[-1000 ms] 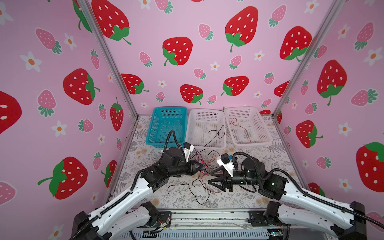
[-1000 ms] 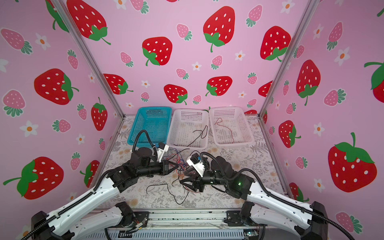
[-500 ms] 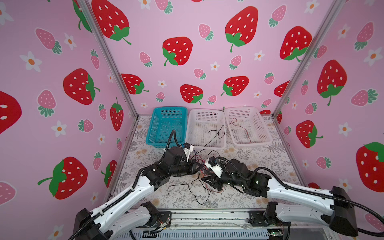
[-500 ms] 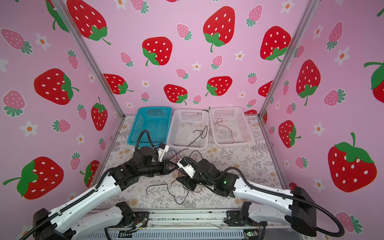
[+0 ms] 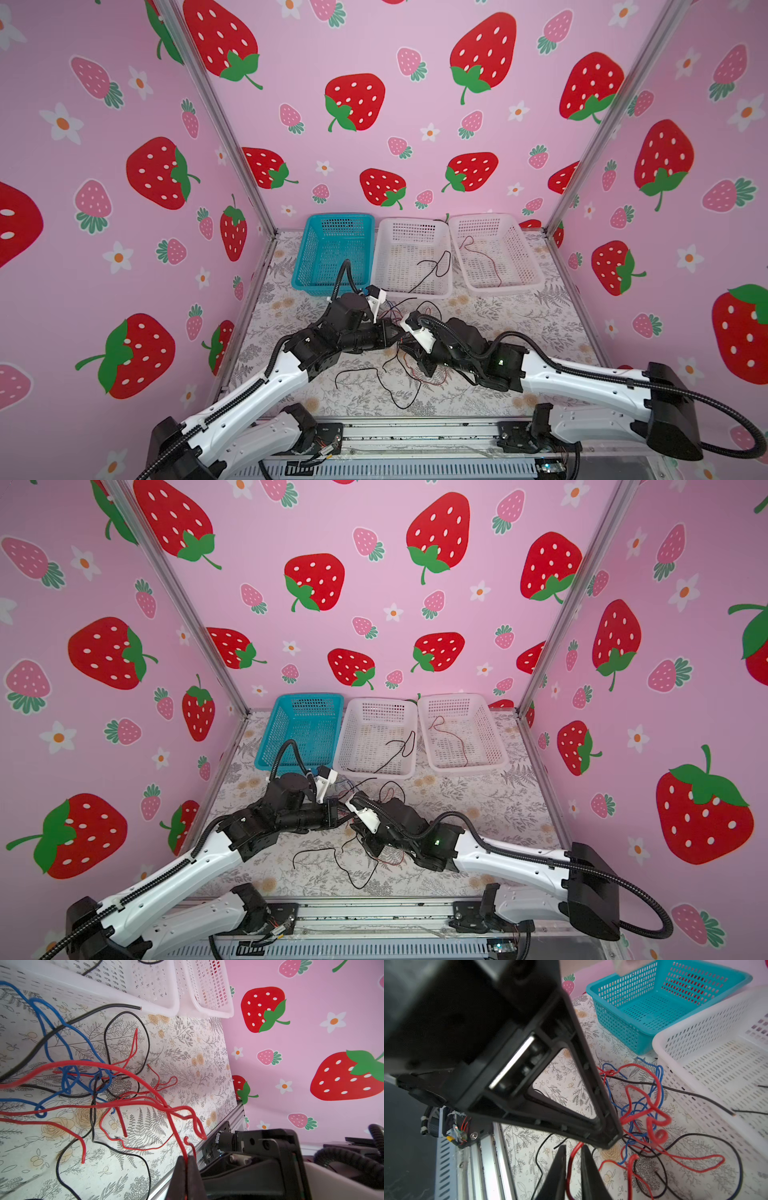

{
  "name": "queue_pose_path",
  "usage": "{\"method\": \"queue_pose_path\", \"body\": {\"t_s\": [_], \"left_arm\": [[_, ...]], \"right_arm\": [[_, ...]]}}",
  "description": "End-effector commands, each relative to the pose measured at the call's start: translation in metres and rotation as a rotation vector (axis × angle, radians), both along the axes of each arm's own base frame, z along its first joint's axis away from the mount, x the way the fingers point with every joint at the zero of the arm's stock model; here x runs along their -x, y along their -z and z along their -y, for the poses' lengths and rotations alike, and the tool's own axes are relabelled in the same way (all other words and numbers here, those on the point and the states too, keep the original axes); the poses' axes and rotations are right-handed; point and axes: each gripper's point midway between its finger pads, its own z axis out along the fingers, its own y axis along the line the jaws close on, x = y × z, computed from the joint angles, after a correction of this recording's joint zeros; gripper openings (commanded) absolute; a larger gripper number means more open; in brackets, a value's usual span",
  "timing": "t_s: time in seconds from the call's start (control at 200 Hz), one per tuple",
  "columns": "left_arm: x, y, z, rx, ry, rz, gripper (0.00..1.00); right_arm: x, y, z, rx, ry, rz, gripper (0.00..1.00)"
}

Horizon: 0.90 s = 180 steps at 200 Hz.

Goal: Untangle the cables

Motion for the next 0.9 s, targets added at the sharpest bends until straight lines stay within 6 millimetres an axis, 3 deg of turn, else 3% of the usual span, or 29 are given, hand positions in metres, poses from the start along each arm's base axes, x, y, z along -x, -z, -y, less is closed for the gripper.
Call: {"method": "queue_pose_path", "body": {"t_s": [0.0, 0.05, 0.15, 0.185, 0.315, 0.535, 0.645, 0.75, 0.775, 0.895], "left_arm": [[-0.003, -0.027, 0.002, 0.044, -0.009, 0.028, 0.0], [-0.003, -0.029, 0.002, 0.051, -0.006, 0.032, 0.0], [-0.001, -0.037, 0.003, 0.061, 0.003, 0.047, 0.0], [-0.001, -0.039, 0.001, 0.059, 0.004, 0.053, 0.04], [0.004, -0.048, -0.005, 0.055, 0.01, 0.085, 0.41], [0.02, -0.069, -0.035, 0.002, -0.007, 0.202, 0.81], [0.027, -0.068, -0.053, -0.027, -0.038, 0.249, 0.86], [0.033, -0.049, -0.063, -0.036, -0.067, 0.227, 0.87], [0.034, -0.044, -0.064, -0.032, -0.074, 0.217, 0.87], [0.036, -0.022, -0.065, 0.025, -0.113, 0.18, 0.86]], "right_arm": [[-0.008, -0.003, 0.0, 0.026, 0.044, 0.027, 0.06], [-0.009, -0.003, 0.002, 0.029, 0.055, 0.029, 0.0], [-0.013, -0.006, 0.006, 0.024, 0.086, 0.035, 0.0], [-0.013, -0.007, 0.008, 0.019, 0.09, 0.039, 0.0], [-0.014, -0.015, 0.016, -0.016, 0.115, 0.04, 0.0], [-0.022, -0.04, 0.036, -0.18, 0.139, -0.033, 0.0], [-0.025, -0.056, 0.048, -0.311, 0.102, -0.119, 0.0], [-0.026, -0.068, 0.058, -0.422, 0.042, -0.202, 0.0], [-0.023, -0.079, 0.064, -0.464, 0.023, -0.201, 0.0], [-0.022, -0.087, 0.074, -0.547, -0.024, -0.258, 0.0]]}}
